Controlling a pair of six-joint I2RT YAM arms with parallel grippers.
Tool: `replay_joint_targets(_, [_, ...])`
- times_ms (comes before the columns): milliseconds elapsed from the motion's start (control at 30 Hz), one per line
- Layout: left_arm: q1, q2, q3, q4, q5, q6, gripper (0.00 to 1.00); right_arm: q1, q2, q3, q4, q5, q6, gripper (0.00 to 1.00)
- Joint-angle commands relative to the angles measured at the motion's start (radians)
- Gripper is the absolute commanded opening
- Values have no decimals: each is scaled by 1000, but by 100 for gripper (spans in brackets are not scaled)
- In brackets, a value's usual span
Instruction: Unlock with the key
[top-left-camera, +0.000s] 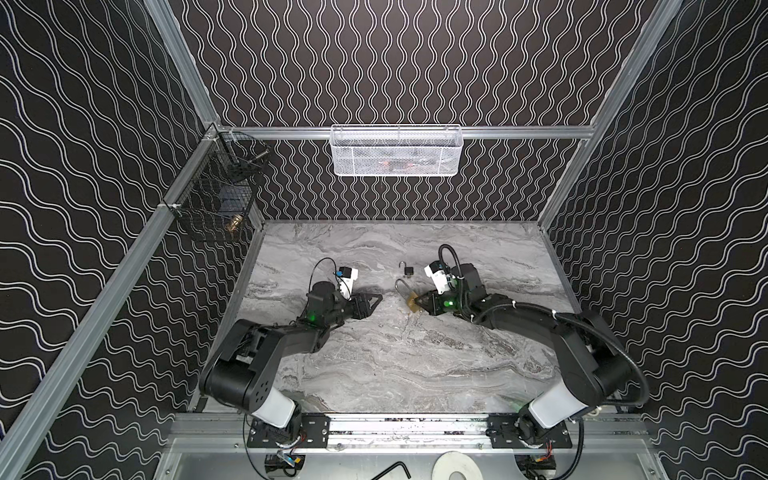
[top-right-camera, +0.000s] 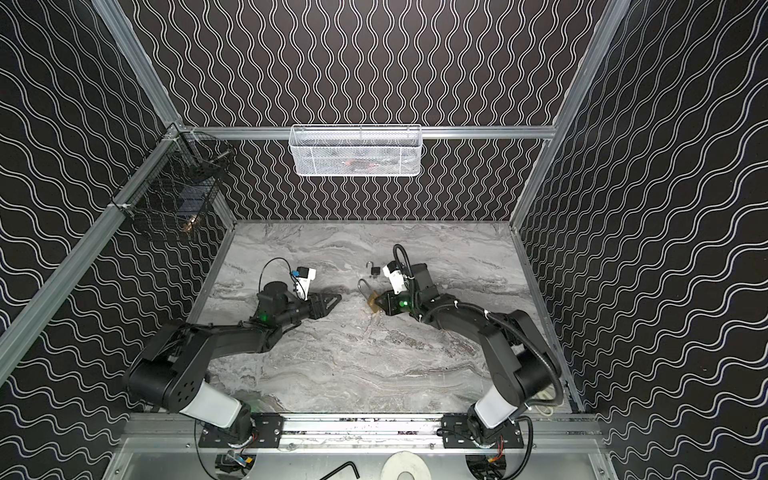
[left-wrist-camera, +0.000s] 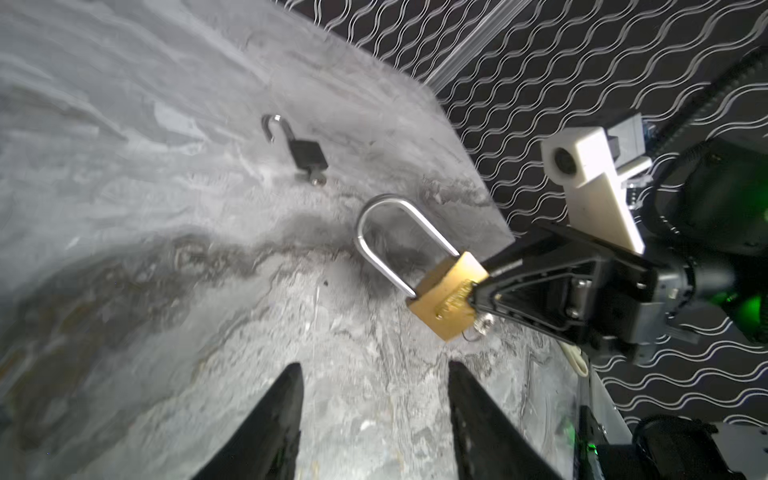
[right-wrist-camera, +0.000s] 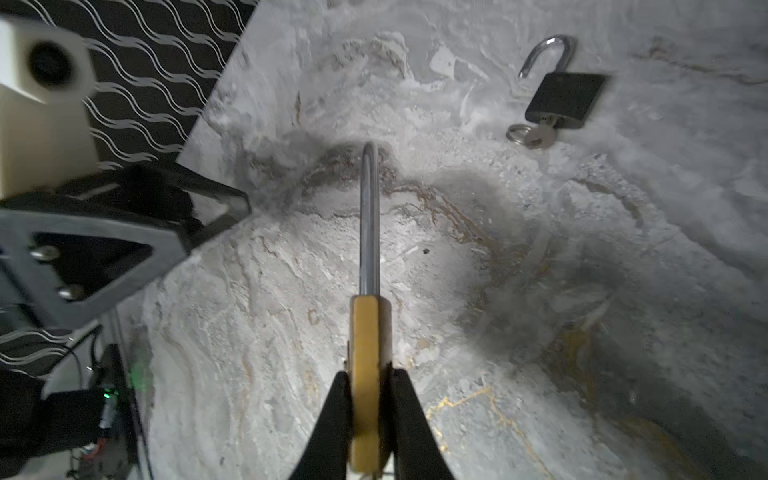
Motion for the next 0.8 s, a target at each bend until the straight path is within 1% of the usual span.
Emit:
replay_joint_targets(0, [-16, 77, -10, 438, 20, -138, 61, 1, -50, -71, 313, -18, 242, 0])
replay_joint_targets(33, [-18, 110, -9, 505, 30, -171, 62, 1, -60, -95, 374, -12, 286, 0])
replay_joint_targets(100, [-20, 196, 8, 659, 102, -237, 65, 0, -81, -136, 477, -4, 357, 0])
replay_joint_targets(167, [-34, 230, 48, 659, 143, -250, 65, 1, -111, -171, 562, 12, 403, 0])
replay_joint_targets(300, [-79, 217, 72, 659, 144, -212, 68, 0, -175, -232, 713, 51, 463, 0])
replay_joint_targets(400, [-100, 244, 127, 661, 188, -254, 68, 1, -191, -245, 788, 55, 493, 0])
replay_joint_targets(467, [-118, 253, 152, 661, 192, -260, 67, 1, -183, -252, 850, 40, 512, 0])
replay_joint_targets(533, [-134, 245, 168, 660, 185, -251, 68, 1, -175, -251, 871, 30, 526, 0])
replay_joint_targets(633, [-143, 258, 199, 660, 202, -272, 68, 1, -165, -260, 910, 21, 541, 0])
replay_joint_targets(767, [-153, 251, 203, 660, 192, -266, 68, 1, -153, -252, 926, -5, 557, 0])
